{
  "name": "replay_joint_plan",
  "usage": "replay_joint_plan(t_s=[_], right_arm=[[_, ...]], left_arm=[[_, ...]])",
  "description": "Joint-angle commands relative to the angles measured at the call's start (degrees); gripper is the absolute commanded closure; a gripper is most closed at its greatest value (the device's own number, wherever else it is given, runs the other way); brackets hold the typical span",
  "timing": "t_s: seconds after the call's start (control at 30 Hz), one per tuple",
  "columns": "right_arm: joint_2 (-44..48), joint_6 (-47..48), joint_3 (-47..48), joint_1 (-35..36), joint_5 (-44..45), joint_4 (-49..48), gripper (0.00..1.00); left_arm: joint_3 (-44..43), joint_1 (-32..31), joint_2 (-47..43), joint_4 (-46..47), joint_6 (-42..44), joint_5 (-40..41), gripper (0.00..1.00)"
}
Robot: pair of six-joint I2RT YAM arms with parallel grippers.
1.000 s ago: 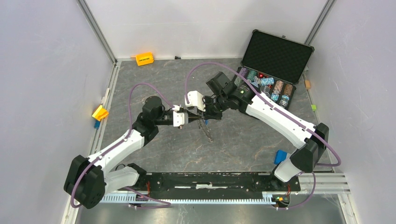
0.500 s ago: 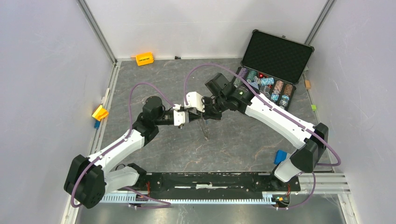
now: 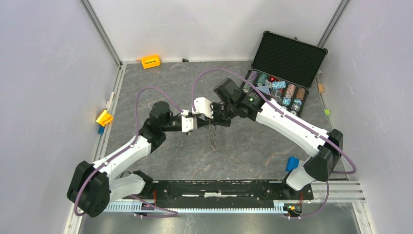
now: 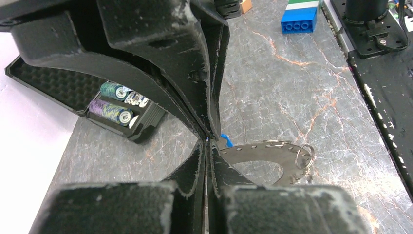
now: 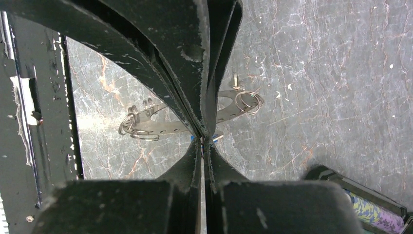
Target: Put the keys on the keyring
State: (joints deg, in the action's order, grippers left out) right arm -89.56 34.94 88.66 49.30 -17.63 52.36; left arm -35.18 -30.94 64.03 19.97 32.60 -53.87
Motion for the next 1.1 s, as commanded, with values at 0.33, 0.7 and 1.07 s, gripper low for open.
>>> replay_joint_plan(t_s=[0.33, 0.7, 1.07], right_arm=[[3.6, 0.8, -2.6, 0.2, 1.0, -6.3, 0.9], [6.4, 0.1, -5.7, -0.2, 1.4, -8.7, 0.73], [12.2, 0.1, -13.1, -3.3, -6.2, -12.7, 0.5]], left_arm=[[1.9, -0.6, -2.0, 4.4, -6.5, -2.7, 0.98], [3.1, 0.3, -2.6, 6.5, -8.9, -3.3, 0.98], [5.7, 2.5, -2.7, 18.3, -20.1, -4.1, 0.98]])
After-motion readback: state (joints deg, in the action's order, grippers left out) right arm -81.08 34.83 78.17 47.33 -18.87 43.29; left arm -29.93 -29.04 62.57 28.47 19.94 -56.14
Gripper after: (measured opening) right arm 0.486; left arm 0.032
